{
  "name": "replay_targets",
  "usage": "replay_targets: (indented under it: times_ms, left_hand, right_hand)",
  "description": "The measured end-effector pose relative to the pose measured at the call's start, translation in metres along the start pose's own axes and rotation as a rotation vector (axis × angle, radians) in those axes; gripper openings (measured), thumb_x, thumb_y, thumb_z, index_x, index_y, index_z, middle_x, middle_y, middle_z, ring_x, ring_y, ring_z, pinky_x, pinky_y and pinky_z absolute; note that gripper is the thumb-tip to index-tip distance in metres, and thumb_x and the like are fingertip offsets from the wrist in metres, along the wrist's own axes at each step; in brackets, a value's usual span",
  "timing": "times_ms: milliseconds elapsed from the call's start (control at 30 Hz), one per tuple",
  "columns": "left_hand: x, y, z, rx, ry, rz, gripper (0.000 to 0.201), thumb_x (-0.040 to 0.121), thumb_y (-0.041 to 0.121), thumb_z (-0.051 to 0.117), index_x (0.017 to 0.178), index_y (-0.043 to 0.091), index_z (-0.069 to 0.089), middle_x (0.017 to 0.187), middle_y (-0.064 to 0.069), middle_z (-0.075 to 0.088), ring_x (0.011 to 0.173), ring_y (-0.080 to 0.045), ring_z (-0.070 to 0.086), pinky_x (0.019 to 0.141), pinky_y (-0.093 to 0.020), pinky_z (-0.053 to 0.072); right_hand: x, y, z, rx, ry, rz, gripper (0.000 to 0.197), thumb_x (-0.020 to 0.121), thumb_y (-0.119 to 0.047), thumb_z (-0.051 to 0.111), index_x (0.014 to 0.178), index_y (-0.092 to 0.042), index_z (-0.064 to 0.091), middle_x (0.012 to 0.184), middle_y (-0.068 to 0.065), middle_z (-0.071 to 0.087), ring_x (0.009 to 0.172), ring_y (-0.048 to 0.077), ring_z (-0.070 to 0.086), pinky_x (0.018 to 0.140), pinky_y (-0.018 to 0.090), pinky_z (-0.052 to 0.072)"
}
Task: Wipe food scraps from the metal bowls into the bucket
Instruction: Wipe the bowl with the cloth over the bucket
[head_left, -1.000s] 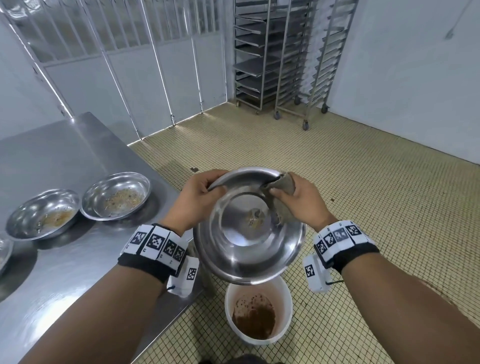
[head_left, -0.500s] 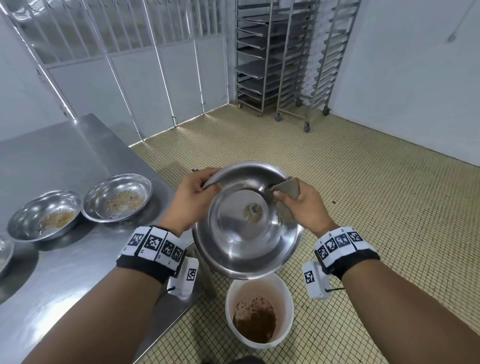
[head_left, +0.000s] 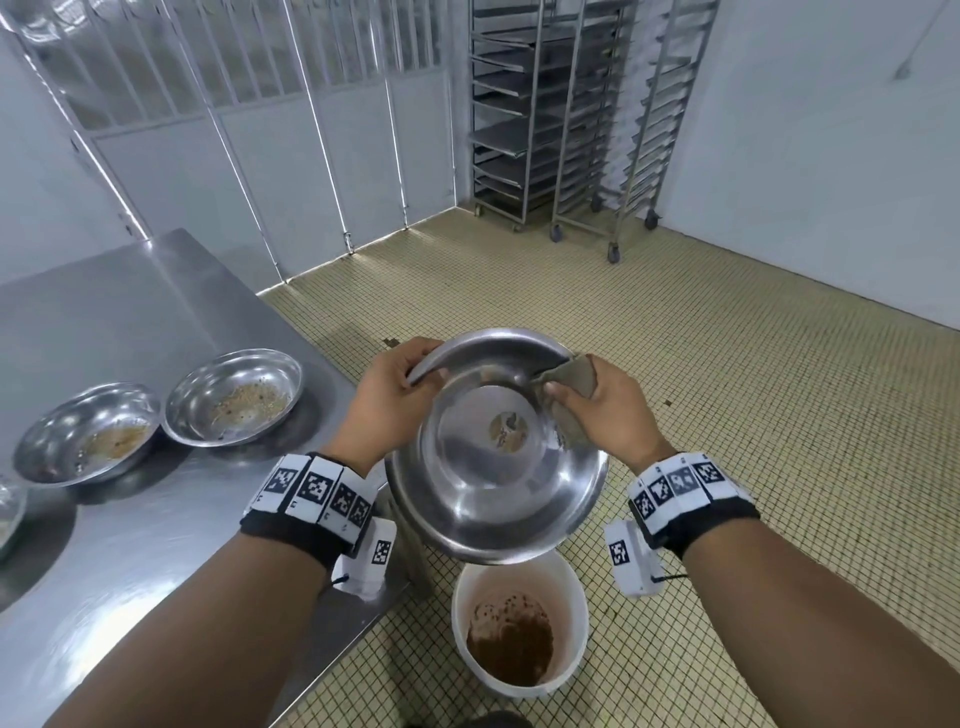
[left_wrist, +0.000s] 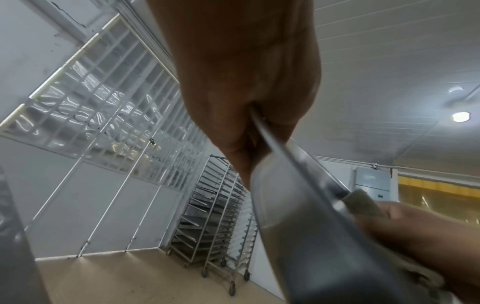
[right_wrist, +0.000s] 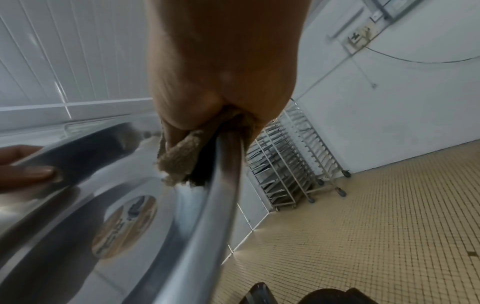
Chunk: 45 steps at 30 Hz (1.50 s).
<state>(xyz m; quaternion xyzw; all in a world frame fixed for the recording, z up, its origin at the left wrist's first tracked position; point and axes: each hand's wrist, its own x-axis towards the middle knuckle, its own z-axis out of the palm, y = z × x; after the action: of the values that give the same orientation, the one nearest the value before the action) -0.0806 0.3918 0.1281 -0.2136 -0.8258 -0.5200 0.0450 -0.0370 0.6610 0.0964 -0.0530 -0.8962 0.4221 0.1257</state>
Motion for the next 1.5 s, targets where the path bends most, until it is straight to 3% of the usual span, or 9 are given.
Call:
replay_targets:
  times_ms: [200,367,467,700,833,1033,1233,1367,1500]
  left_hand:
    - [0.002,0.002,0.011,0.124,-0.121,0.043,0.015,0.097,0.015,0.066,0.102,0.028,0.071,0.077,0.016,0.064,0.068,-0.004,0.059,0.064,-0.017,0.047]
    - [-0.001,0.007,-0.001,-0.144,0.12,-0.045,0.02,0.098,0.01,0.066,0.096,0.029,0.071,0.079,0.003,0.071,0.07,-0.015,0.066,0.063,-0.027,0.055]
    - [-0.002,0.004,-0.003,-0.161,0.228,-0.087,0.022,0.098,0.008,0.064,0.095,0.029,0.068,0.085,-0.004,0.072,0.076,-0.023,0.067,0.069,-0.037,0.055]
    - [0.013,0.007,-0.011,0.246,-0.148,-0.066,0.009,0.097,0.017,0.063,0.09,0.021,0.06,0.08,-0.002,0.064,0.073,-0.019,0.059,0.067,-0.036,0.047]
    - [0.016,0.015,-0.009,0.186,-0.093,-0.003,0.014,0.1,0.017,0.063,0.096,0.031,0.063,0.082,0.012,0.065,0.077,-0.003,0.062,0.068,-0.022,0.045]
    - [0.012,0.013,-0.012,-0.006,0.145,-0.022,0.027,0.098,0.005,0.06,0.096,0.032,0.064,0.083,0.006,0.066,0.07,0.005,0.059,0.064,-0.013,0.047]
    - [0.014,0.018,0.004,0.252,-0.062,0.011,0.02,0.101,0.015,0.06,0.101,0.034,0.059,0.085,0.009,0.065,0.077,-0.006,0.062,0.064,-0.023,0.046]
    - [0.014,0.022,0.003,0.082,0.082,0.033,0.028,0.099,0.011,0.062,0.09,0.038,0.061,0.079,0.01,0.064,0.067,0.003,0.058,0.061,-0.015,0.045]
    - [0.015,0.02,0.0,-0.028,0.19,-0.042,0.026,0.1,0.012,0.061,0.096,0.037,0.063,0.081,0.012,0.066,0.069,0.0,0.061,0.065,-0.025,0.047]
  right_hand:
    - [0.021,-0.023,-0.008,-0.279,-0.11,-0.182,0.026,0.086,-0.049,0.075,0.098,-0.035,0.056,0.081,-0.012,0.066,0.074,0.01,0.063,0.068,0.029,0.049]
    - [0.023,-0.024,-0.016,-0.094,0.04,-0.087,0.023,0.088,-0.043,0.076,0.102,-0.032,0.061,0.087,-0.019,0.065,0.08,-0.002,0.061,0.072,0.018,0.046]
    - [0.016,-0.012,-0.008,0.077,0.079,0.015,0.024,0.09,-0.035,0.076,0.108,-0.024,0.065,0.096,-0.015,0.068,0.09,0.005,0.066,0.085,0.027,0.054]
    - [0.023,-0.031,-0.016,-0.245,-0.074,-0.22,0.025,0.094,-0.038,0.071,0.11,-0.024,0.058,0.086,-0.009,0.068,0.075,0.01,0.064,0.066,0.022,0.048]
    - [0.025,-0.043,-0.018,-0.293,-0.001,-0.248,0.027,0.093,-0.04,0.07,0.111,-0.025,0.057,0.083,-0.002,0.069,0.072,0.019,0.065,0.068,0.033,0.052]
    - [0.011,-0.023,-0.011,0.016,0.088,0.029,0.028,0.092,-0.036,0.075,0.108,-0.03,0.054,0.09,-0.02,0.062,0.084,-0.006,0.059,0.058,0.004,0.04]
    - [0.024,-0.027,-0.017,-0.148,0.035,-0.096,0.027,0.088,-0.037,0.078,0.104,-0.03,0.057,0.083,-0.018,0.062,0.074,-0.001,0.058,0.067,0.018,0.048]
    - [0.028,-0.031,-0.026,-0.083,0.092,-0.072,0.028,0.088,-0.042,0.077,0.106,-0.029,0.059,0.088,-0.018,0.063,0.079,-0.004,0.058,0.066,0.012,0.042]
    - [0.015,-0.012,-0.017,0.09,0.134,0.068,0.037,0.089,-0.035,0.078,0.118,-0.022,0.059,0.097,-0.016,0.064,0.089,0.005,0.062,0.065,0.006,0.04]
